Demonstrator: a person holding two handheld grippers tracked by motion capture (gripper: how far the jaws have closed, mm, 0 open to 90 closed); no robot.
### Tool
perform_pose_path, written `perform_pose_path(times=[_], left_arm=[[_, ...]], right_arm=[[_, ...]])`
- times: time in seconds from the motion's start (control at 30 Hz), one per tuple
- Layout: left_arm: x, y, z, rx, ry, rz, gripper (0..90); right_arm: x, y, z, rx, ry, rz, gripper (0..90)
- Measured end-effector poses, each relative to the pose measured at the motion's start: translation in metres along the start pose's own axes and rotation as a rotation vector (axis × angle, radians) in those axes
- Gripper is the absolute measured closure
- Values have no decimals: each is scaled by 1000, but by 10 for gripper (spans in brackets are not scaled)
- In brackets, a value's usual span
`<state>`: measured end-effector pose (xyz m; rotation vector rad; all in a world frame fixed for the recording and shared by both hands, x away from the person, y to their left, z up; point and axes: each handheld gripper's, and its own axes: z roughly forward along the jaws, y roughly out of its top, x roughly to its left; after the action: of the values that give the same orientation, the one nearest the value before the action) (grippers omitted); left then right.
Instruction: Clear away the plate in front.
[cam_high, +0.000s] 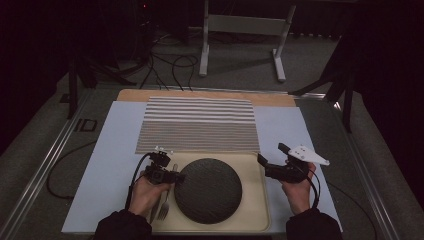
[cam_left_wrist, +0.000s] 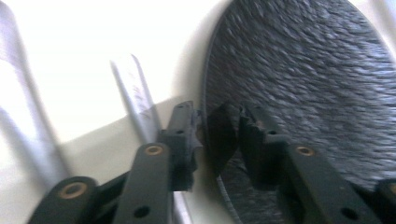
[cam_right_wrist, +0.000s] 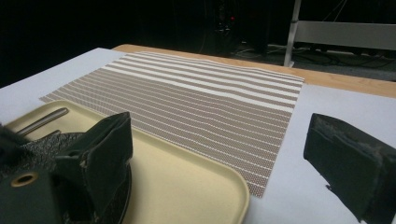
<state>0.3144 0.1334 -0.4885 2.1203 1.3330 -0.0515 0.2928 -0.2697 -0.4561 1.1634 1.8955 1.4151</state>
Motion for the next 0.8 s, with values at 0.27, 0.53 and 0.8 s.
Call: perform_pose_path(times=[0.27, 0.53, 0.8], left_arm=[[1, -3, -15, -148, 74, 59, 385], [12, -9, -43, -409, 130, 87, 184], [26, -18, -68, -559, 187, 104, 59]], right_arm=[[1, 0, 1, -1, 2, -3, 80], [2, -1, 1, 3, 8, -8, 80], [5, -3, 1, 6, 25, -23, 80]])
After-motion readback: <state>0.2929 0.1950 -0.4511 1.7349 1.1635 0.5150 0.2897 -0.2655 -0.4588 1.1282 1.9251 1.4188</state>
